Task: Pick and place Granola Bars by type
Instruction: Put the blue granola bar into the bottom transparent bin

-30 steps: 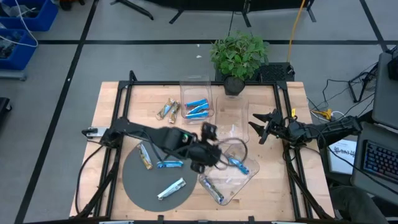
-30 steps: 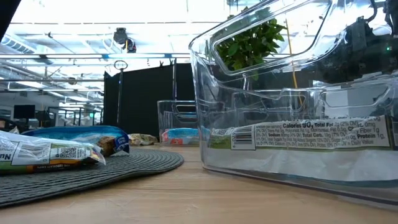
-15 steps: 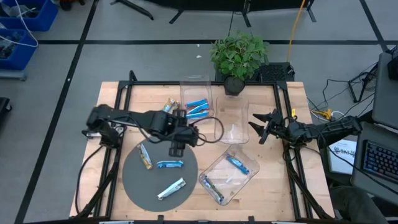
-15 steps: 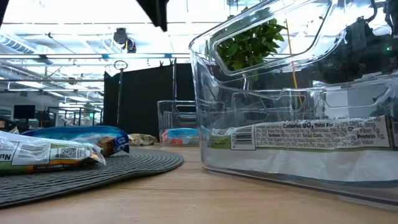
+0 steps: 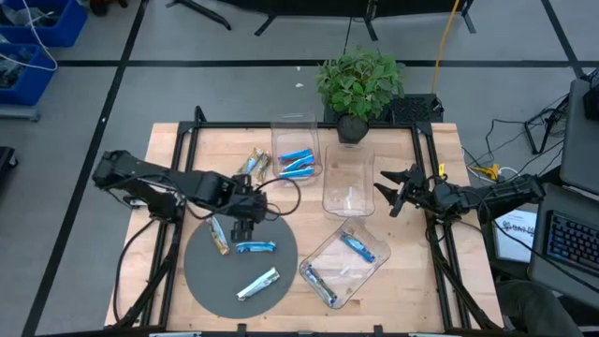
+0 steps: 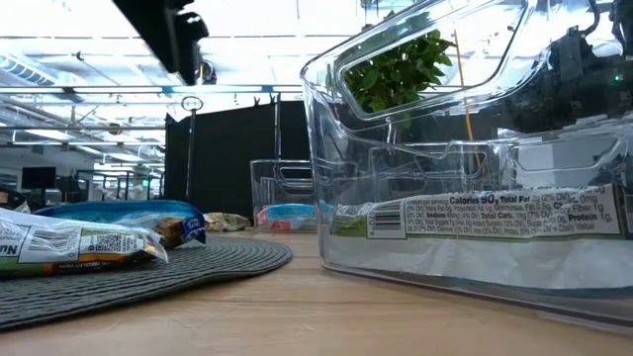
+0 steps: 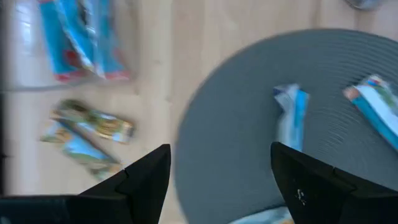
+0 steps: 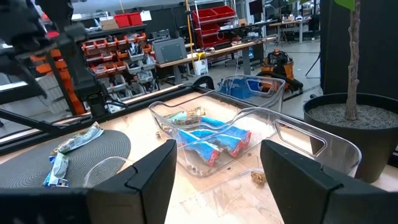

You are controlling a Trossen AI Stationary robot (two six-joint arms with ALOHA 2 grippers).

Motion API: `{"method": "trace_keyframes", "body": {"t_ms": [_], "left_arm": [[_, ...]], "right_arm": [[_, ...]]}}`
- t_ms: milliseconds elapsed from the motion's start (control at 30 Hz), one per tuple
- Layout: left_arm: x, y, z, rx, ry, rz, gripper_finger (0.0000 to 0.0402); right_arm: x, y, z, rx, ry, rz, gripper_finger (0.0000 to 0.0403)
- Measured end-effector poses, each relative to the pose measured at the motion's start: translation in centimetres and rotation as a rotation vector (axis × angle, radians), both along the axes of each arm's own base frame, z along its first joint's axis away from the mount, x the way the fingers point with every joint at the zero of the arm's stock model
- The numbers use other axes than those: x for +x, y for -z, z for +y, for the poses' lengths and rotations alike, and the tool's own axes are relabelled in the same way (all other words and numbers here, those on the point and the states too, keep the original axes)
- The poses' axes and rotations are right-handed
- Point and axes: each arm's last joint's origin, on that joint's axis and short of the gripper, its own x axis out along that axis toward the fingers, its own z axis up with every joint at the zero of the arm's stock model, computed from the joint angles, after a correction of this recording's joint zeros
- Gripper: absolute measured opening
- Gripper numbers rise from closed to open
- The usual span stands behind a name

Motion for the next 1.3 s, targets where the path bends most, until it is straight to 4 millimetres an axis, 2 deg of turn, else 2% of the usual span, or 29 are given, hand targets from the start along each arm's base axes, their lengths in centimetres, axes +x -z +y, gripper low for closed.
{"method": "trace_keyframes", "body": {"t_ms": [133,300,500,700,967,1300], "left_arm": [[-1.5,2.1,-0.4,-0.088,0.018,-0.010,0.0274],[-3.0,5.6,-0.7,-0.142,0.038,0.033,0.0274],[-3.9,9.1,-1.0,-0.165,0.063,0.066,0.0274],[-4.1,10.6,-1.7,-0.265,0.079,0.046,0.0274],[-3.8,11.4,-2.8,-0.327,0.090,-0.043,0.0274],[-4.3,14.4,-2.6,-0.298,0.039,-0.029,0.0274]], "right_arm": [[0.0,0.0,0.0,0.000,0.000,0.000,0.0224],[0.0,0.0,0.0,0.000,0.000,0.000,0.0224],[0.0,0.0,0.0,0.000,0.000,0.000,0.0224],[0.0,0.0,0.0,0.000,0.000,0.000,0.0224],[0.0,0.0,0.0,0.000,0.000,0.000,0.0224],[0.0,0.0,0.0,0.000,0.000,0.000,0.0224]]}}
